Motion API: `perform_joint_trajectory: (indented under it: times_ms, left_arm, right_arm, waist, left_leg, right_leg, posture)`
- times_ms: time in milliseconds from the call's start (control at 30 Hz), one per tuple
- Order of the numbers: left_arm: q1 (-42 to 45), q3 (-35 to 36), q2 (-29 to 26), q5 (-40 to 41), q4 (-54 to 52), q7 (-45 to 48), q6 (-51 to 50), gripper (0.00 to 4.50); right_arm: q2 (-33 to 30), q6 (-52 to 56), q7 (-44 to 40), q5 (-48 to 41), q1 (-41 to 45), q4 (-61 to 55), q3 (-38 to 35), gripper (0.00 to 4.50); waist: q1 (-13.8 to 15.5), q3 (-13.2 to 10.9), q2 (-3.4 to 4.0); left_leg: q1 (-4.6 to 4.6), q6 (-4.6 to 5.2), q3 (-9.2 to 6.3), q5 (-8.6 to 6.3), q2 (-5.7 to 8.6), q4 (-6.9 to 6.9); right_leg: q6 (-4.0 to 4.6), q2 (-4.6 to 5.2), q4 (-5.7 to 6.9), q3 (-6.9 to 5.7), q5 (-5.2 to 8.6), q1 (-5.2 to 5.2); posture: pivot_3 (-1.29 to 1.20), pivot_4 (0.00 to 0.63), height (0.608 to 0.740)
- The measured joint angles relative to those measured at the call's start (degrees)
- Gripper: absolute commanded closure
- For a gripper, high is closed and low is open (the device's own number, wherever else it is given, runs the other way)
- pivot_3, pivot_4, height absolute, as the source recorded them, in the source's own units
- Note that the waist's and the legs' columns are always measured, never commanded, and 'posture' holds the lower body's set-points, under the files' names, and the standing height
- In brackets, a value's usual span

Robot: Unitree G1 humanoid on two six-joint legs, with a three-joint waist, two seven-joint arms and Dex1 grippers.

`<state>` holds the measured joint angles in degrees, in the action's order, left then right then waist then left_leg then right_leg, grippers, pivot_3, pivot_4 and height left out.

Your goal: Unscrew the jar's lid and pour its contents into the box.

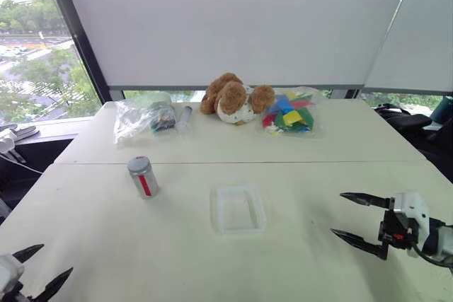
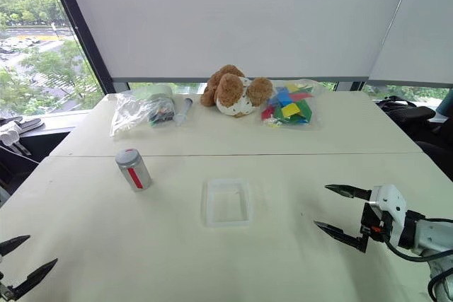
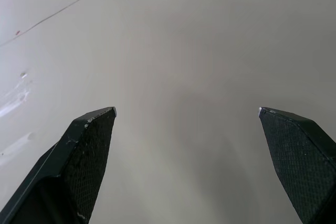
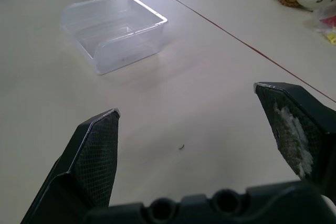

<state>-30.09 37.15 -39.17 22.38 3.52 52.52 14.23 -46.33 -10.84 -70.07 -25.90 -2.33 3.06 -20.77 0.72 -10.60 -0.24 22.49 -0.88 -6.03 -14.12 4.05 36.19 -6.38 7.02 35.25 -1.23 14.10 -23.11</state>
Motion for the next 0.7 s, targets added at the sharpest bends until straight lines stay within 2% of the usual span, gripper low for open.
perform_joint_trajectory:
  times_ms: [200,400,433,467,567,700]
  left_arm:
    - [-1.23,0.02,1.21,1.8,-5.6,-1.72,-5.37,0.02]
    - [-2.38,1.01,6.98,13.25,-18.87,-8.57,-18.4,0.02]
    - [-2.39,1.5,9.67,13.38,-21.2,-11.57,-18.95,0.02]
    - [-2.2,1.42,14.72,12.79,-24.72,-16.14,-18.62,0.02]
    - [-2.13,-3.3,25.53,8.62,-31.59,-26.08,-17.9,0.02]
    - [-1.41,-9.77,33.6,2.71,-35.07,-35.4,-18.74,0.02]
  right_arm:
    - [0.41,3.87,1.72,-0.28,1.64,-0.93,1.61,0.0]
    - [6.31,4.86,2.09,-5.16,7.42,-6.63,5.08,0.0]
    - [7.29,5.66,2.34,-6.07,8.75,-7.22,5.71,0.0]
    - [8.75,6.91,2.81,-7.58,10.66,-8.15,6.59,0.0]
    - [11.43,9.1,3.41,-9.82,14.35,-10.6,9.09,0.0]
    - [13.08,9.22,2.65,-10.28,16.43,-11.73,11.58,0.0]
  waist:
    - [-0.07,0.0,0.0]
    - [-0.11,-0.01,0.0]
    - [-0.12,-0.01,0.0]
    - [-0.27,-0.01,0.0]
    - [0.06,-0.02,-0.13]
    - [1.19,0.03,-0.27]
  left_leg:
    - [-0.01,0.0,0.01,0.0,-0.01,0.02]
    - [-0.01,0.0,0.0,0.0,-0.06,0.02]
    - [0.0,0.0,0.0,0.0,-0.05,0.03]
    - [-0.01,0.0,0.09,0.0,-0.03,0.03]
    - [0.0,0.0,0.16,0.01,0.0,0.07]
    - [-0.02,0.01,0.14,0.01,0.01,0.13]
  right_leg:
    - [0.01,-0.01,0.02,0.01,0.0,0.0]
    - [0.01,-0.06,0.02,0.02,-0.02,0.0]
    - [0.01,-0.06,0.0,0.02,-0.02,0.0]
    - [-0.01,-0.05,-0.03,0.12,-0.03,0.0]
    - [-0.06,-0.13,-0.03,0.17,-0.07,0.01]
    - [-0.06,-0.21,-0.02,0.13,-0.08,0.06]
  posture:
    - [0.0,0.15,0.74]
    - [0.0,0.15,0.74]
    - [0.0,0.15,0.74]
    - [0.0,0.15,0.74]
    - [0.0,0.15,0.74]
    - [0.0,0.15,0.74]
